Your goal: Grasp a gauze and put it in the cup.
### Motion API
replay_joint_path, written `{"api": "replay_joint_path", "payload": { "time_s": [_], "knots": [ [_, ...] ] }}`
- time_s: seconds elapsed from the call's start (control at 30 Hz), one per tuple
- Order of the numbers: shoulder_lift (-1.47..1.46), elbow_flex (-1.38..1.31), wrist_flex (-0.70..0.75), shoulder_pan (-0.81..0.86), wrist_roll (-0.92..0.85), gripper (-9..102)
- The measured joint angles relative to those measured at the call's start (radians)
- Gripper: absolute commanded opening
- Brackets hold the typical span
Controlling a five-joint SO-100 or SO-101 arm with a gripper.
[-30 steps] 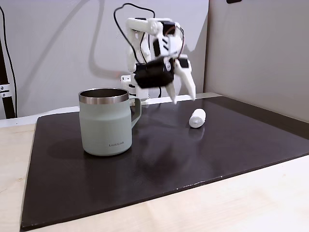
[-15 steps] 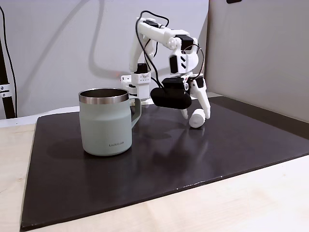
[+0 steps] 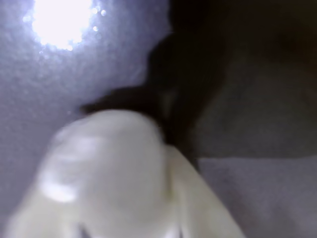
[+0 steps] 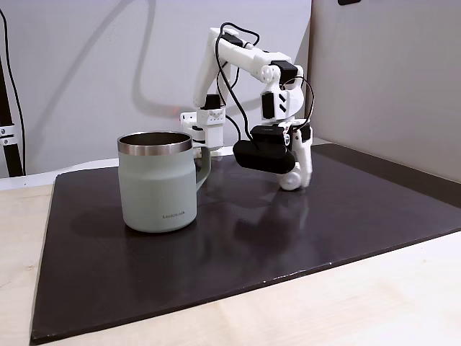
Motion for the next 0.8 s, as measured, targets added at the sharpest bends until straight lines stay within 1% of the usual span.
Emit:
{"api": "replay_joint_path", "payload": {
  "time_s": [0.23,0.3,0.4,0.47,0.67,0.8],
  "knots": [
    [-0.002,-0.014,0.002,-0.005,0.009,0],
    [-0.002,-0.028,0.021,-0.005,0.018,0],
    [0.018,-0.089,0.106,0.023,0.035,0],
    [0.046,-0.172,0.19,0.061,0.049,0],
    [0.104,-0.538,0.453,0.229,0.074,0],
    [0.104,-0.775,0.569,0.364,0.057,0]
  ]
}}
